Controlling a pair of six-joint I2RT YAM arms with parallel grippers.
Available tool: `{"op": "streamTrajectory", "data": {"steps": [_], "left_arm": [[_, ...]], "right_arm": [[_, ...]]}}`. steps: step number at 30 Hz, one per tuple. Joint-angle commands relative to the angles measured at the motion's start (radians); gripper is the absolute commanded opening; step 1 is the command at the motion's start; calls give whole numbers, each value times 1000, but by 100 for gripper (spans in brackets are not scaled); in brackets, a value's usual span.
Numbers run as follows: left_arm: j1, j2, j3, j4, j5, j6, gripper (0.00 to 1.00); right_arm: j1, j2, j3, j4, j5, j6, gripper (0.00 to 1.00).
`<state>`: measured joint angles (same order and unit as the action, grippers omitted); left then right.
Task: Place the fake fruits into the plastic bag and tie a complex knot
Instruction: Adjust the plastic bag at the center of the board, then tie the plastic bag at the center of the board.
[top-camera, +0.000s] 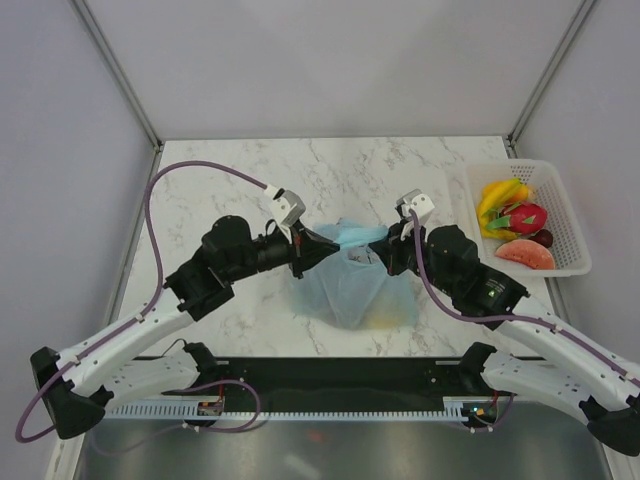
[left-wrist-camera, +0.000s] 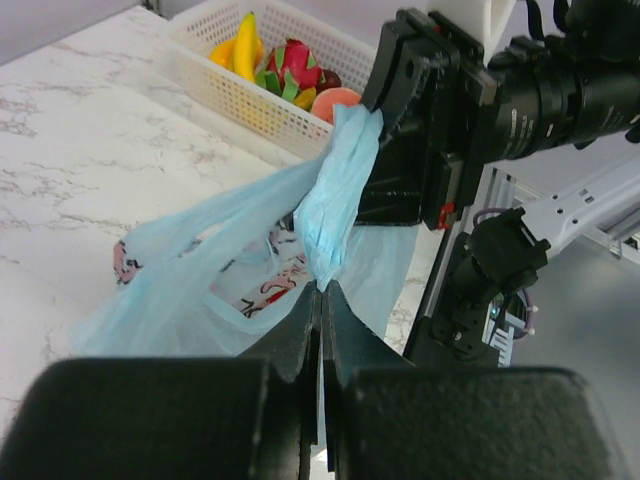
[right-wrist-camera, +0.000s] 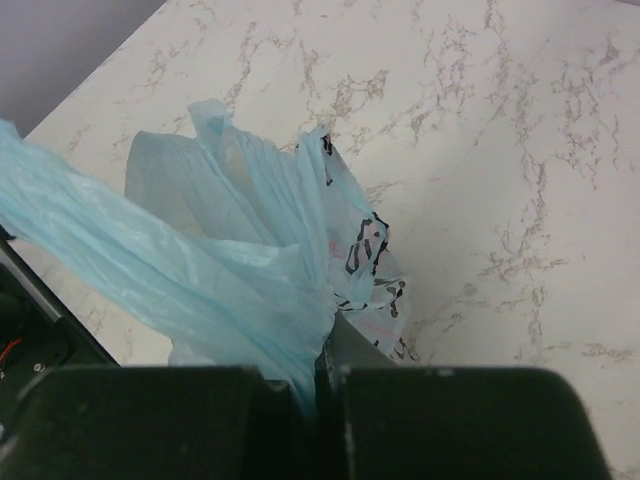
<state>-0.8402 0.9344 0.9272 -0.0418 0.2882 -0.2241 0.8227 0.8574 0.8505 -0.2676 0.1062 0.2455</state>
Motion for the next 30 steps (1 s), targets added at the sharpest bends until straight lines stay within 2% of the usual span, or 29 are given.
{"op": "streamTrajectory", "data": {"steps": [1, 5, 10, 14, 18, 23, 30], "left_arm": [[-33, 12, -43, 37, -17, 34, 2], [-124, 69, -64, 82, -84, 95, 2], [-132, 151, -56, 86, -165, 112, 2], [-132, 262, -16, 94, -225, 111, 2], [-131, 381, 45, 106, -351, 82, 2], [-106, 455, 102, 135, -389, 52, 2], [-86, 538, 137, 174, -340, -6, 2]], "right_arm": [[-19, -15, 53, -21, 159, 44, 0], [-20, -1, 65, -21, 184, 43, 0], [-20, -3, 79, -18, 187, 23, 0], [-20, 5, 93, -15, 130, -14, 0], [-20, 12, 104, -16, 81, -49, 0], [-19, 34, 137, -51, 50, -83, 0], [-19, 77, 189, -110, 12, -124, 0]]}}
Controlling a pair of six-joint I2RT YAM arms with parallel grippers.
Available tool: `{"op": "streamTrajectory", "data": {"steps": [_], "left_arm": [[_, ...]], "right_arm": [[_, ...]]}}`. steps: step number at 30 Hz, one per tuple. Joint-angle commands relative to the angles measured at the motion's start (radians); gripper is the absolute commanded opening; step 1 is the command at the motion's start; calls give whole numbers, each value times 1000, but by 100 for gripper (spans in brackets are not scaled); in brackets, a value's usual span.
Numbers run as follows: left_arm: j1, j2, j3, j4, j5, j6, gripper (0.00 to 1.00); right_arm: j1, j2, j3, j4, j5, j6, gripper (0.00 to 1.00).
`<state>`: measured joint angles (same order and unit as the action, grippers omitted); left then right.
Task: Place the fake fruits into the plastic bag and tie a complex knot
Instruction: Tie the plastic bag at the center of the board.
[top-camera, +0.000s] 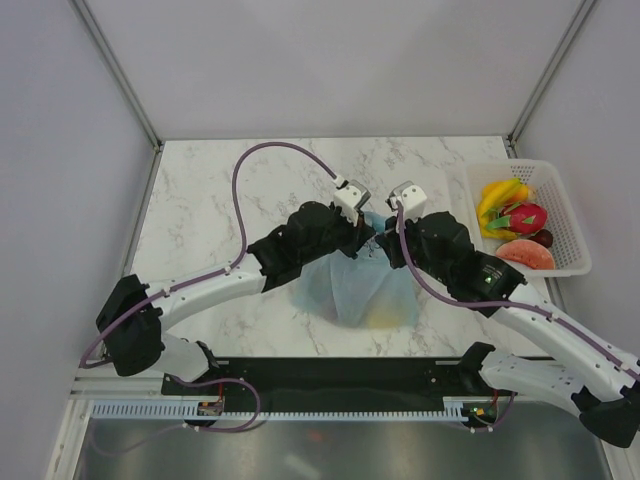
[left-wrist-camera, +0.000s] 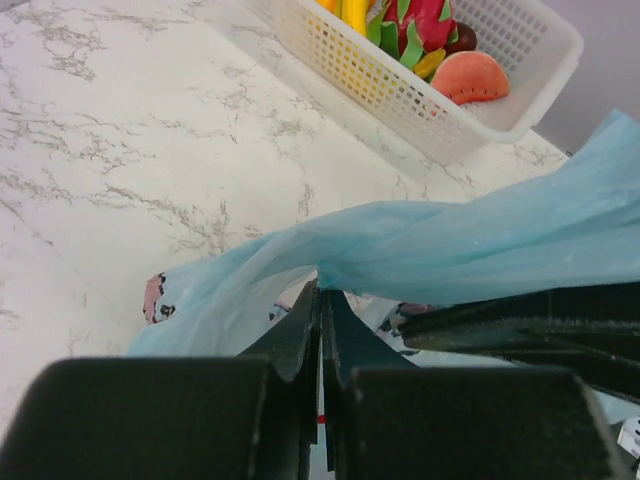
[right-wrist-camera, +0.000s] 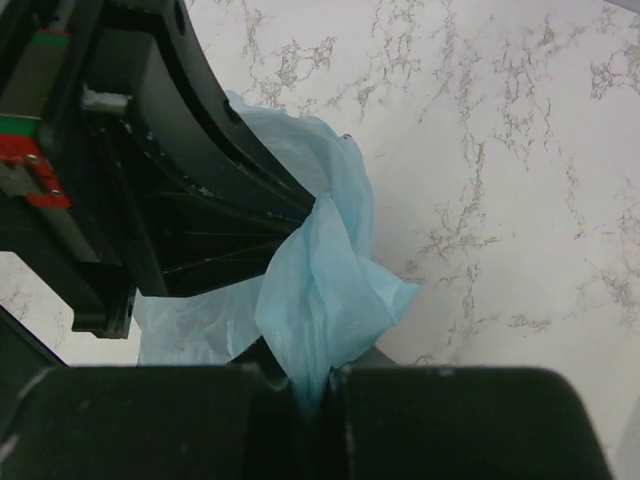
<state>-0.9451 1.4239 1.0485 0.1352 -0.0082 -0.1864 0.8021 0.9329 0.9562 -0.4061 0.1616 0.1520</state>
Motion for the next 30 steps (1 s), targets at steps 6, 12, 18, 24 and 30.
{"op": "streamTrajectory", "data": {"steps": [6, 12, 18, 24, 30], "left_arm": [[34, 76, -28, 99, 31, -119, 2], [32, 52, -90, 139, 51, -194, 2], [32, 67, -113, 202, 65, -231, 2], [32, 138, -73, 259, 27, -245, 2], [31, 190, -56, 374, 28, -321, 2]], "right_arm": [[3, 37, 116, -11, -37, -42, 0], [3, 86, 186, -134, 90, -40, 0], [31, 178, 282, -273, 163, -45, 0], [118, 221, 348, -330, 305, -63, 0], [164, 274, 423, -404, 481, -94, 0]]}}
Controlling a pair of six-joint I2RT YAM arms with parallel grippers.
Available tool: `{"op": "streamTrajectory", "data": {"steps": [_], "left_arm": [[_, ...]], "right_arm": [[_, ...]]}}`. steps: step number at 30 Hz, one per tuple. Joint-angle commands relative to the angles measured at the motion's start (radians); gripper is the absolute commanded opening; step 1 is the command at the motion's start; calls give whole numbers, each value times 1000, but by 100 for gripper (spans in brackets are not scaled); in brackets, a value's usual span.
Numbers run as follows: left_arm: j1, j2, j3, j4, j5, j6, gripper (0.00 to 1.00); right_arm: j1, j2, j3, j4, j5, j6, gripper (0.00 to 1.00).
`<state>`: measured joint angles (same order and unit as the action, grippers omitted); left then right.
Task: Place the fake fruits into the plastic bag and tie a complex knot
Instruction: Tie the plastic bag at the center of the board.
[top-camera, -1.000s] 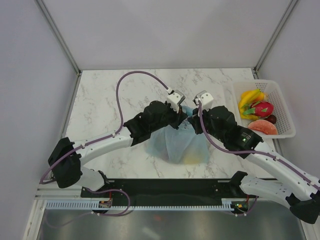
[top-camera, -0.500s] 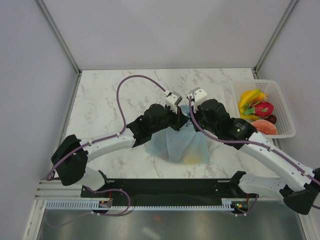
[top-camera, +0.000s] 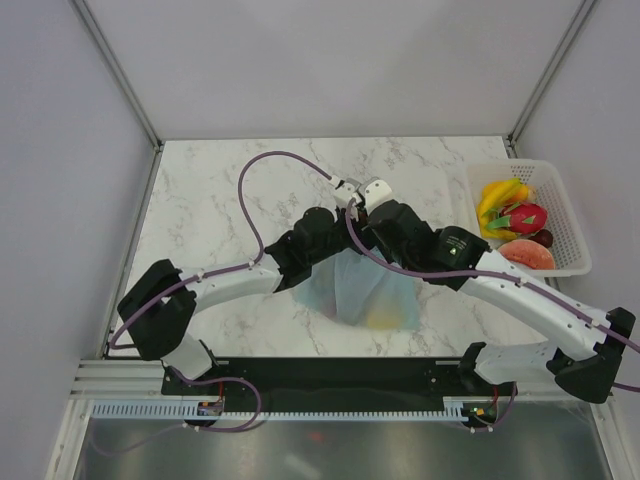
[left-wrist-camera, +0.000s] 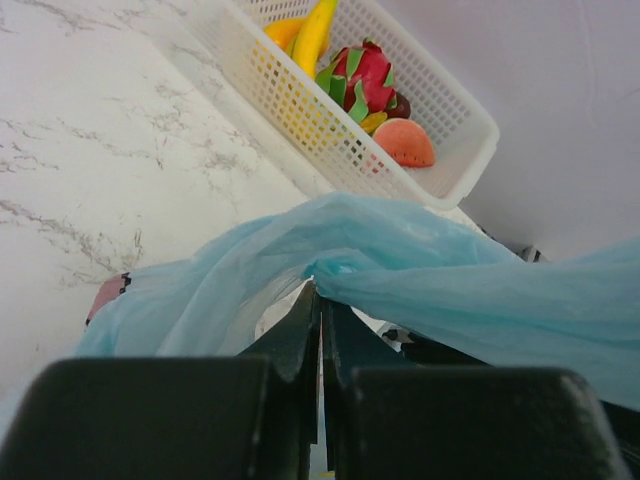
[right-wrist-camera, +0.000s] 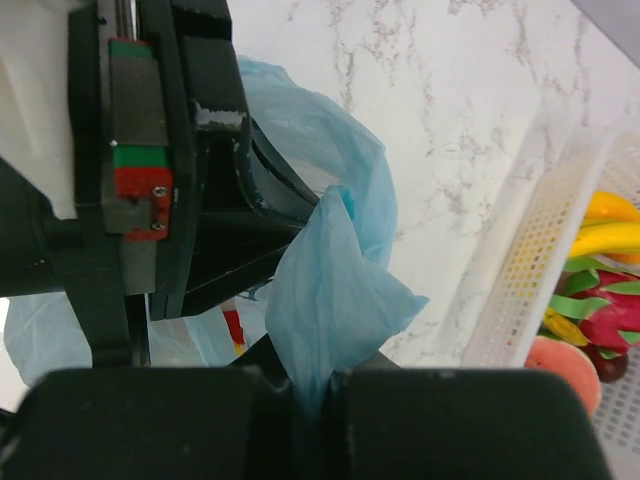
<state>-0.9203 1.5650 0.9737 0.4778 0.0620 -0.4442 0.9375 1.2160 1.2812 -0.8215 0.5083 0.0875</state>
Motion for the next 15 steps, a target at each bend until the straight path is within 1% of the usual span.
{"op": "streamTrajectory", "data": {"steps": [1, 4, 8, 9, 11, 14, 15], "left_arm": [[9, 53, 14, 50, -39, -77, 2], [12, 82, 13, 116, -22, -135, 2], [23, 113, 0, 235, 41, -205, 2], [23, 119, -1, 292, 53, -217, 2], [29, 136, 14, 324, 84, -241, 2], [31, 150, 29, 361, 84, -261, 2], [31, 153, 30, 402, 78, -267, 2]], "right_arm": [[32, -6, 104, 5, 151, -35, 0], [35, -4, 124, -4, 188, -66, 0], [44, 19, 167, -18, 214, -107, 0], [47, 25, 174, -21, 223, -117, 0], [53, 49, 207, -39, 239, -120, 0], [72, 89, 254, -74, 285, -121, 0], [78, 99, 265, -82, 294, -121, 0]]}}
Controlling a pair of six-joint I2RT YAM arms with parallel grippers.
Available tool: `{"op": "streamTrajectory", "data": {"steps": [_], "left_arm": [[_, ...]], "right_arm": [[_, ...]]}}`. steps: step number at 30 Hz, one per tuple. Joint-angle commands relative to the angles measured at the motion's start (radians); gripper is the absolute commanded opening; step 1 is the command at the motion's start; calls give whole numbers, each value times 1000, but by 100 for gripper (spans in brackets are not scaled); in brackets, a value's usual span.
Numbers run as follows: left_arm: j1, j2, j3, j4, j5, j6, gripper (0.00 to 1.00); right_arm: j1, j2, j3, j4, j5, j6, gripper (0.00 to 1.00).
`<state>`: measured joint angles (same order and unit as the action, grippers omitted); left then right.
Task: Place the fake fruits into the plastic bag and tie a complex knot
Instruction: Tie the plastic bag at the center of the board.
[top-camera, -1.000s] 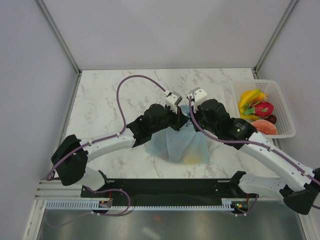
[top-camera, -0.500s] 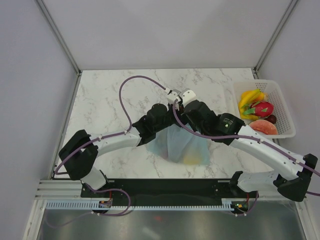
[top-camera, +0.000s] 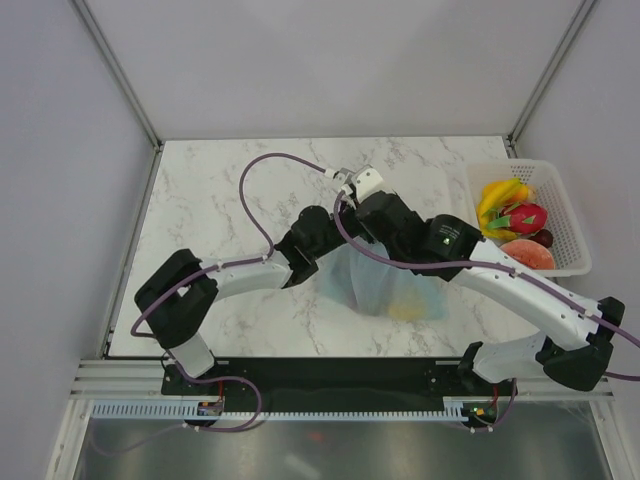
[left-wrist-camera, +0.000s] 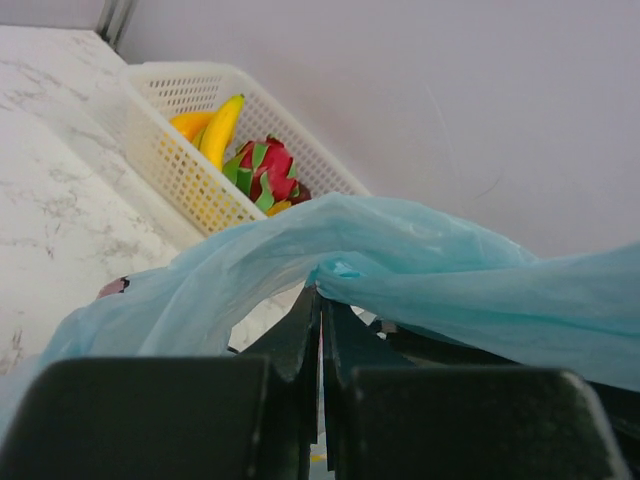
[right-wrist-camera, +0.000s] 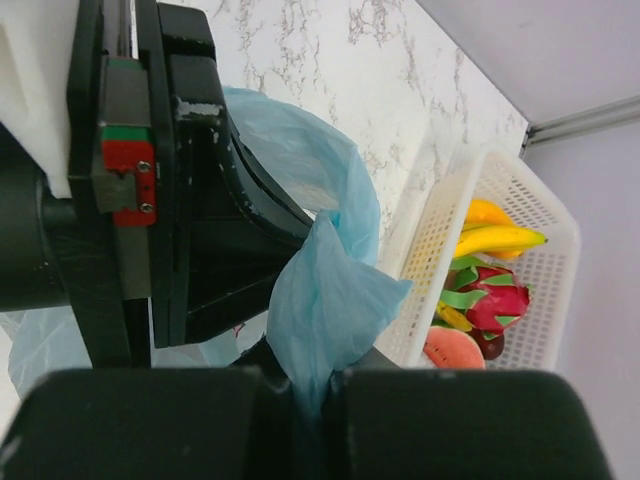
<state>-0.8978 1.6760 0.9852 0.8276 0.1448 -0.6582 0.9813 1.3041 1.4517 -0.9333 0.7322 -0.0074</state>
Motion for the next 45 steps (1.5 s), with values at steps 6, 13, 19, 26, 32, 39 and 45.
{"op": "streamTrajectory", "data": {"steps": [6, 13, 19, 26, 32, 39, 45], "left_arm": [[17, 106, 35, 217, -56, -138, 2], [22, 263, 67, 505, -59, -305, 2], [30, 356, 109, 619, 61, -333, 2], [56, 383, 98, 665, 220, -363, 2], [57, 346, 52, 639, 312, -393, 2], [56, 300, 23, 421, 415, -393, 2], [37, 329, 73, 368, 512, -380, 2]], "right_arm": [[82, 70, 183, -31, 139, -14, 0], [114, 187, 320, -157, 176, 64, 0], [119, 264, 331, -282, 266, 197, 0], [135, 285, 242, -289, 289, 282, 0], [160, 291, 190, -288, 314, 323, 0], [166, 262, 119, -283, 319, 349, 0], [183, 239, 85, -279, 296, 353, 0]]}}
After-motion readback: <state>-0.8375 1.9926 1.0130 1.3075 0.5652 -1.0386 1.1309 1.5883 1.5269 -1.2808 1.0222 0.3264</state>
